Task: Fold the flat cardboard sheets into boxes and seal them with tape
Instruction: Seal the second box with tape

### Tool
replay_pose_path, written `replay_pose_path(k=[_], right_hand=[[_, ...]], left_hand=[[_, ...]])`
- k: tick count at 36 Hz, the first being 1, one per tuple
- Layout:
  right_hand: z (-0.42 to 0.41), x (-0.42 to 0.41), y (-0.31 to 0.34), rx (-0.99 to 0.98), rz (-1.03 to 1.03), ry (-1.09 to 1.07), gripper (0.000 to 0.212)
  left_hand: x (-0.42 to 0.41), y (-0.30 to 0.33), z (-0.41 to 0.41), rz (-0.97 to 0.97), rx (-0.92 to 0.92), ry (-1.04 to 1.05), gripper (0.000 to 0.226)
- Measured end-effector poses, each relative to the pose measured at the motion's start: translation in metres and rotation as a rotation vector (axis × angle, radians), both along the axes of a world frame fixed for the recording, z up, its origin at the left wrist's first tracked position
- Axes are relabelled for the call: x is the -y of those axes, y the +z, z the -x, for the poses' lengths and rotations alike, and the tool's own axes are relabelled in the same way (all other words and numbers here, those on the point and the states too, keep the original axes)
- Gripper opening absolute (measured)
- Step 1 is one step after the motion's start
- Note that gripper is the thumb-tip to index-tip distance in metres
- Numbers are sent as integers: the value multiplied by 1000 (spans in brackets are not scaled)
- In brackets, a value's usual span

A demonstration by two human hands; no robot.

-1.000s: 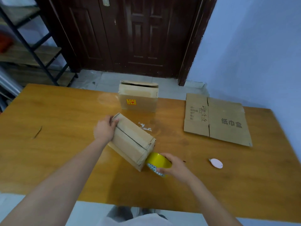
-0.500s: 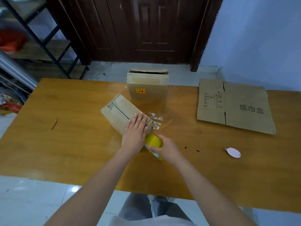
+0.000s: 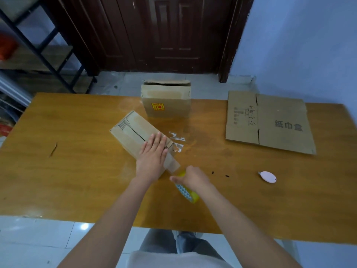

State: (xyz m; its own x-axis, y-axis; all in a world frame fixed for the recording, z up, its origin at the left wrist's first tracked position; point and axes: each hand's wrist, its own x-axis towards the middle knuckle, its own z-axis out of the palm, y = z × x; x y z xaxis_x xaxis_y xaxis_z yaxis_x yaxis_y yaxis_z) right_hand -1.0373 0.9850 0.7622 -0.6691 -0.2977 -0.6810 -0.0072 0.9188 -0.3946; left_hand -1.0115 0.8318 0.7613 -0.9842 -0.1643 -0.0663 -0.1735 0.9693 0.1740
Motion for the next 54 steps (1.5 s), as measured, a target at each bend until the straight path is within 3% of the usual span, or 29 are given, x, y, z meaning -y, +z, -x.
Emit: replay_pose_path(k=[5, 8, 11, 13, 19, 22, 25, 29, 33, 36, 40, 47, 50, 54], right_hand=[[-3, 4, -4, 14, 7, -11, 66], [-4, 5, -4, 0, -10, 6, 68], [-1, 5, -5, 12, -3, 19, 70], [0, 4, -5, 23, 12, 38, 68], [7, -1, -10, 44, 67, 137, 47], [10, -12, -10, 125, 142, 170, 63], [15, -35, -10, 169, 278, 149, 71], [33, -87, -15, -16, 412, -197, 60], [55, -162, -23, -386, 38, -389, 62], [59, -209, -31, -334, -159, -459, 71], [55, -246, -54, -223, -171, -327, 64], [58, -252, -63, -333, -167, -252, 40], [59, -229, -49, -405, -51, -274, 42], [54, -164, -17, -490, 269, -183, 38]], left_hand=[[1, -3, -2, -73, -185, 47, 52], [-1, -5, -9, -13, -373, 4, 32], [-2, -4, -15, 68, -382, -33, 27], [-5, -2, -20, 102, -308, -39, 33], [-30, -3, -30, 164, -28, 25, 97], [-34, -8, -28, 163, -2, 51, 108], [-35, -11, -26, 143, -7, 47, 109], [-32, -15, -27, 140, -34, 29, 108], [-30, -17, -28, 123, -54, 46, 108], [-30, -17, -28, 125, -70, 58, 108], [-31, -16, -28, 120, -44, 87, 111], [-36, -6, -26, 133, 58, 113, 117], [-37, -4, -27, 133, 70, 130, 117], [-38, -4, -26, 137, 76, 129, 118]])
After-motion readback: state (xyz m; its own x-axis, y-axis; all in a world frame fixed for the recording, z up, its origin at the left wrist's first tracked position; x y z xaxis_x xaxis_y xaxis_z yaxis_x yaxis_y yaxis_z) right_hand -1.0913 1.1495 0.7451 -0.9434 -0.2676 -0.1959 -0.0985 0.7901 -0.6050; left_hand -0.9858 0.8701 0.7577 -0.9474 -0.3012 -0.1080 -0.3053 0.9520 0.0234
